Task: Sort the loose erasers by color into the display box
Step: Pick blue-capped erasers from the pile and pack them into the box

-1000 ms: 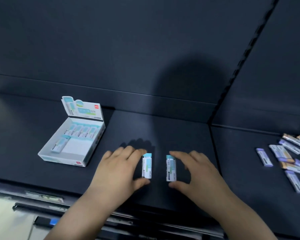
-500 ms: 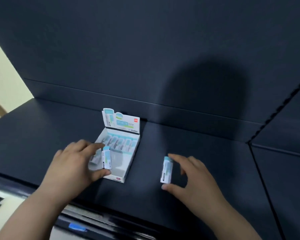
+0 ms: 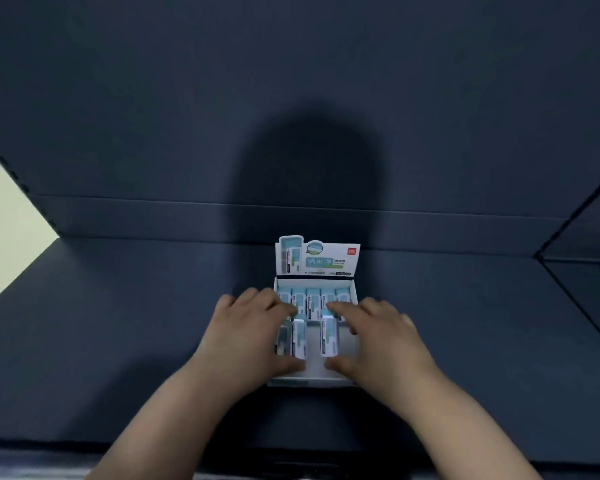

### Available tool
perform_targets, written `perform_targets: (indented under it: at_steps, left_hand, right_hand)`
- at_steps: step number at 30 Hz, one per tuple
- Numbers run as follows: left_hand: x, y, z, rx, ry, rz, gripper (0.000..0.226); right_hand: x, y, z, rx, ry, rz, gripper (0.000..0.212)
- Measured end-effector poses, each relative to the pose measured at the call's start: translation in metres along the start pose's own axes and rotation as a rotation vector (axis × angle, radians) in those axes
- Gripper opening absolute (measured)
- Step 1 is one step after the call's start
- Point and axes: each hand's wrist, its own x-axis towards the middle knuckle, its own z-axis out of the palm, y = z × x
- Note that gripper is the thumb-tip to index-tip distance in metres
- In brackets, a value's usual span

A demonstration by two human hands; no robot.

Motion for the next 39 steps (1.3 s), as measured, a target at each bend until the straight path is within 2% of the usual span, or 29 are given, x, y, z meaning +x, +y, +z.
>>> perform_targets:
  at_steps: [4, 12, 17, 20, 29, 33, 39]
  left_hand:
    - [0.007, -0.002, 0.005, 0.042, 0.003, 0.058, 0.073]
    - [0.011, -0.004, 0.006, 0.052, -0.051, 0.053, 0.07]
    - [0.01, -0.003, 0.005, 0.068, -0.069, 0.057, 0.072]
    - [0.009, -0.002, 0.005, 0.061, -0.078, 0.054, 0.068]
    - [0.009, -0.002, 0.01, -0.1, -0.116, 0.03, 0.062]
    - [0.009, -0.003, 0.011, -0.074, -0.105, 0.032, 0.058]
    - [0.008, -0.003, 0.01, -0.072, -0.098, 0.053, 0.061]
  right_hand:
    - [0.004, -0.003, 0.005, -0.072, -0.022, 0.018, 0.074]
    - [0.021, -0.013, 0.005, -0.219, -0.108, -0.017, 0.072]
    - [0.022, -0.015, 0.003, -0.211, -0.127, -0.041, 0.072]
    - [0.02, -0.014, 0.004, -0.21, -0.114, -0.043, 0.065]
    - [0.021, -0.02, 0.015, -0.17, -0.067, -0.06, 0.056]
    - [0.017, -0.015, 0.013, -0.152, -0.047, -0.045, 0.057]
    - [0.014, -0.015, 0.015, -0.163, -0.034, -0.047, 0.045]
